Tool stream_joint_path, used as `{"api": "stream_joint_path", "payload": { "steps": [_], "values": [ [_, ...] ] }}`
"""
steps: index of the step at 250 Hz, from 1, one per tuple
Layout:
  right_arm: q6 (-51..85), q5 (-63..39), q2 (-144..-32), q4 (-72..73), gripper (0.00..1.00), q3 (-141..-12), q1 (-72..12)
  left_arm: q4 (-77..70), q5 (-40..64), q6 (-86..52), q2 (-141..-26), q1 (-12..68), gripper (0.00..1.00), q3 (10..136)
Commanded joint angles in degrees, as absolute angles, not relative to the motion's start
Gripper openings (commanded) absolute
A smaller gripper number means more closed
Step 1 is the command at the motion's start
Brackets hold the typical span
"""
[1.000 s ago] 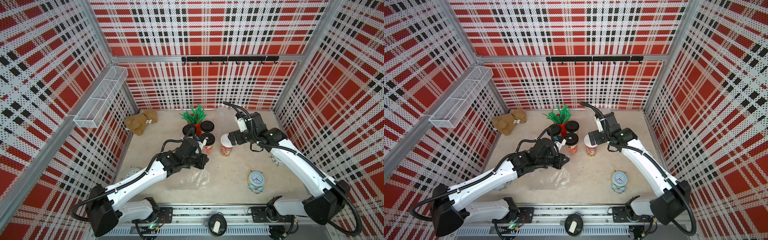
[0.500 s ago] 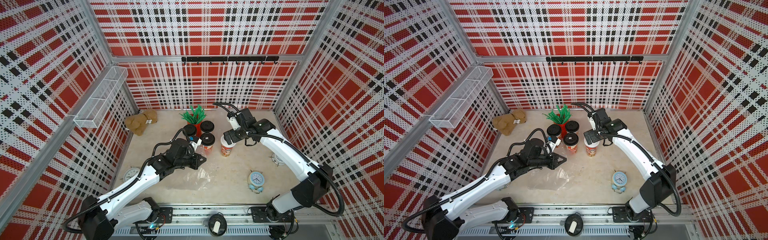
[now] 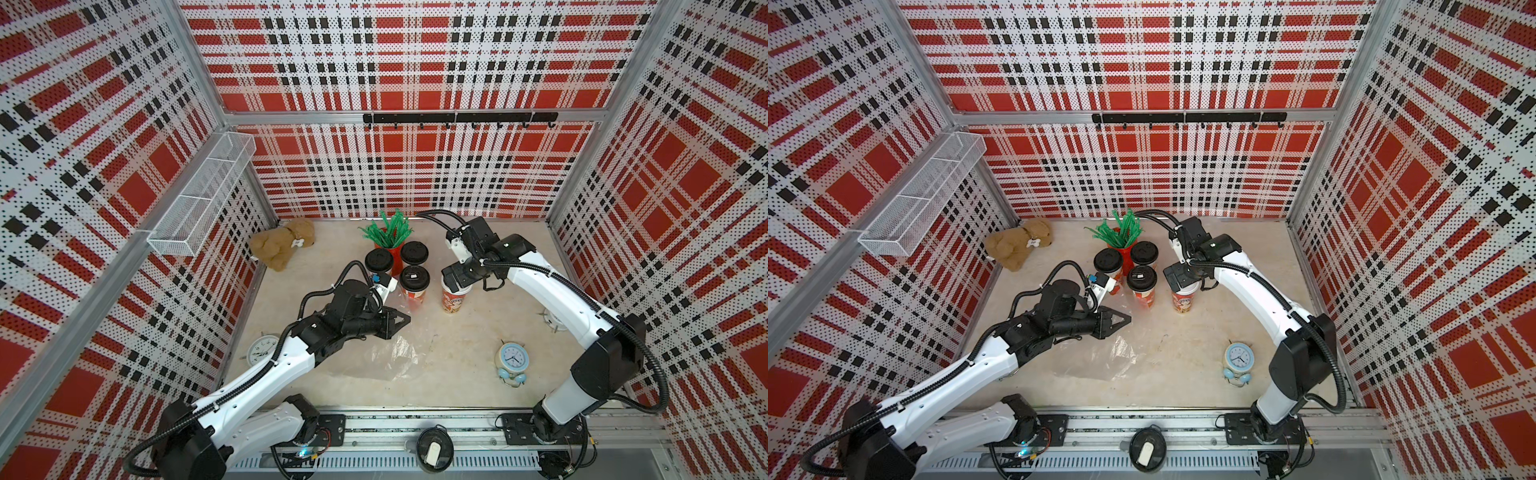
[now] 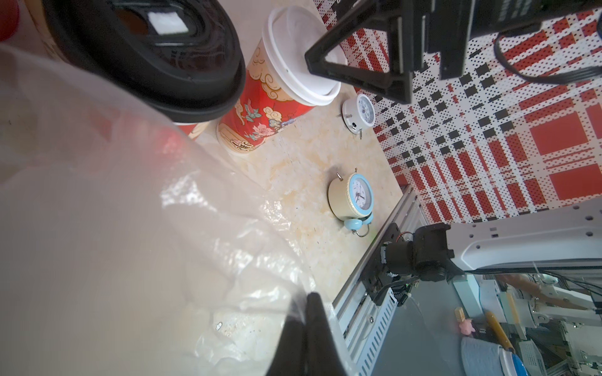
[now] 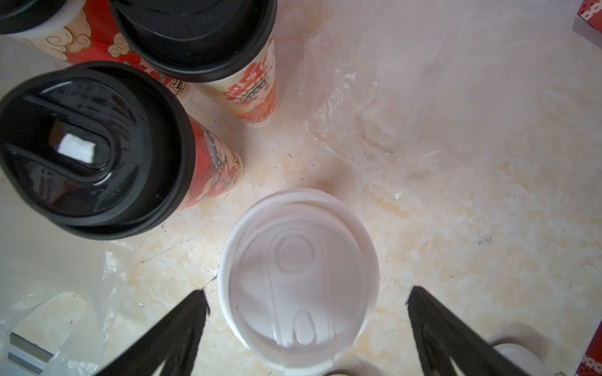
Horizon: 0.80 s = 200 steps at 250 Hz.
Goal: Pack milk tea into plastic carrier bags
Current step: Pick up the milk tea cup at the center of the board.
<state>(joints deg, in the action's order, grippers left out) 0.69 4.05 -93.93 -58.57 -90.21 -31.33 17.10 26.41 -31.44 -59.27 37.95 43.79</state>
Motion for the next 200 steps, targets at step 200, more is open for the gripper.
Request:
{"api": "stream_joint_path", "payload": {
  "steps": [200],
  "values": [
    [1.23,0.72,-96.16,-57.29,0.63,-90.54,-31.33,15.94,24.57,-33.33,-56.87,36.95,0.0,42.89]
  ]
}}
